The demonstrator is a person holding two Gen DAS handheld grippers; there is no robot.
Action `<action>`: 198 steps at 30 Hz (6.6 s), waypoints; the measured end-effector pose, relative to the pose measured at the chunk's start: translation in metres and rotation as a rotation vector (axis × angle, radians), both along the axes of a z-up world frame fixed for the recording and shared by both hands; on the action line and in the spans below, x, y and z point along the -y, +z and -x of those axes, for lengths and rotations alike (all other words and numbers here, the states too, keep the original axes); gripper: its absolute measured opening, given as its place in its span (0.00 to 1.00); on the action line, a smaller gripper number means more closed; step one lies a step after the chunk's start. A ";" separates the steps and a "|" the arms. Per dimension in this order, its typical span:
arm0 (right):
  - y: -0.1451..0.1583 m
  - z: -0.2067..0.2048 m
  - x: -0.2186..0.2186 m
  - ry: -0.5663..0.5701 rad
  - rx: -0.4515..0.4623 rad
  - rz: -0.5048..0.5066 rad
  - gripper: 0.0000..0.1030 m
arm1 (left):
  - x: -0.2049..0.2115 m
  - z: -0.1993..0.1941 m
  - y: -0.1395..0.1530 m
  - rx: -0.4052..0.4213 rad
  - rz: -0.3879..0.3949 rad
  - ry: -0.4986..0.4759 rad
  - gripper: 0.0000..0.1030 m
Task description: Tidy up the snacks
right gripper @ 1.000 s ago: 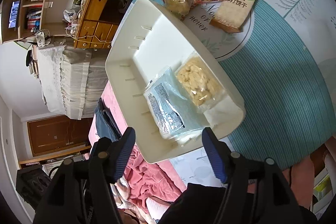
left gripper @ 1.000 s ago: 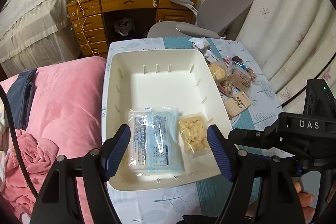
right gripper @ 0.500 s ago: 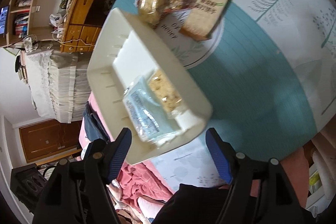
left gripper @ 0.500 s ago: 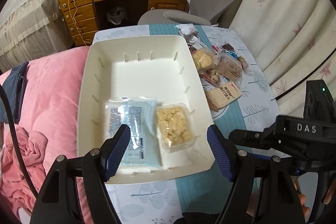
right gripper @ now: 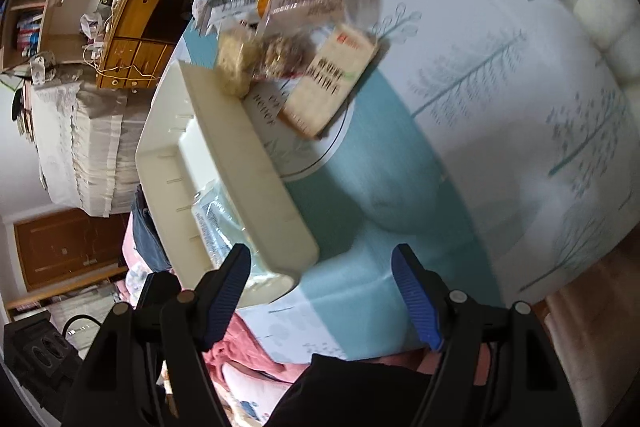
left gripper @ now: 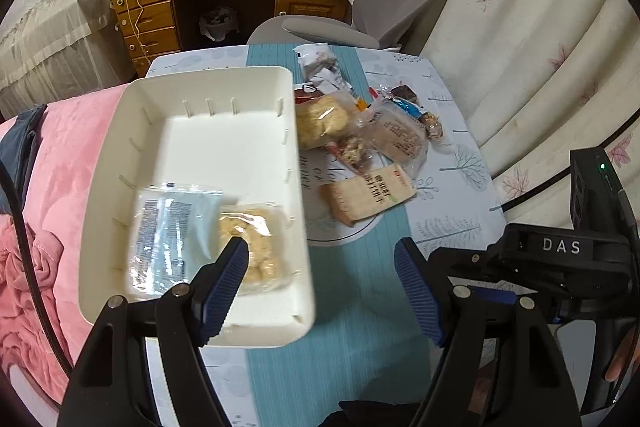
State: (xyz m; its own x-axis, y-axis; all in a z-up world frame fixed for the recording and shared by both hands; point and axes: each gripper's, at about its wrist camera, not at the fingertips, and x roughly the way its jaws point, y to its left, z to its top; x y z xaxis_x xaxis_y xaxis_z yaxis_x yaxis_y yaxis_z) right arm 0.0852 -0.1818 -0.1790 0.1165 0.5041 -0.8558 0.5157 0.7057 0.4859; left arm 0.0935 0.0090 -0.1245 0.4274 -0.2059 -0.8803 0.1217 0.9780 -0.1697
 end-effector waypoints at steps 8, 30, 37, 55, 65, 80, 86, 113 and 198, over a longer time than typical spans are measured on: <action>0.010 -0.023 0.042 0.129 0.071 0.060 0.72 | 0.043 -0.003 -0.001 -0.002 -0.008 0.046 0.73; 0.024 -0.083 0.101 0.459 0.384 0.270 0.77 | 0.108 -0.061 -0.060 -0.199 0.000 0.218 0.85; 0.013 -0.112 0.096 0.579 0.461 0.274 0.82 | 0.110 -0.086 -0.086 -0.237 0.008 0.265 0.88; -0.041 -0.173 0.060 0.890 0.677 0.240 0.84 | 0.135 -0.129 -0.127 -0.208 -0.159 -0.094 0.88; -0.075 -0.180 0.039 1.020 0.703 0.329 0.85 | 0.150 -0.149 -0.149 -0.207 -0.270 -0.285 0.88; -0.095 -0.192 0.026 0.999 0.666 0.346 0.90 | 0.138 -0.182 -0.164 -0.223 -0.228 -0.361 1.00; -0.098 -0.196 0.024 0.974 0.652 0.335 0.90 | 0.116 -0.193 -0.172 -0.248 -0.127 -0.364 1.00; -0.092 -0.186 0.026 0.923 0.493 0.380 0.74 | 0.108 -0.145 -0.170 -0.225 0.027 -0.242 0.35; 0.006 -0.043 0.140 0.481 0.317 0.367 0.73 | 0.165 -0.069 -0.165 -0.445 -0.069 0.038 0.73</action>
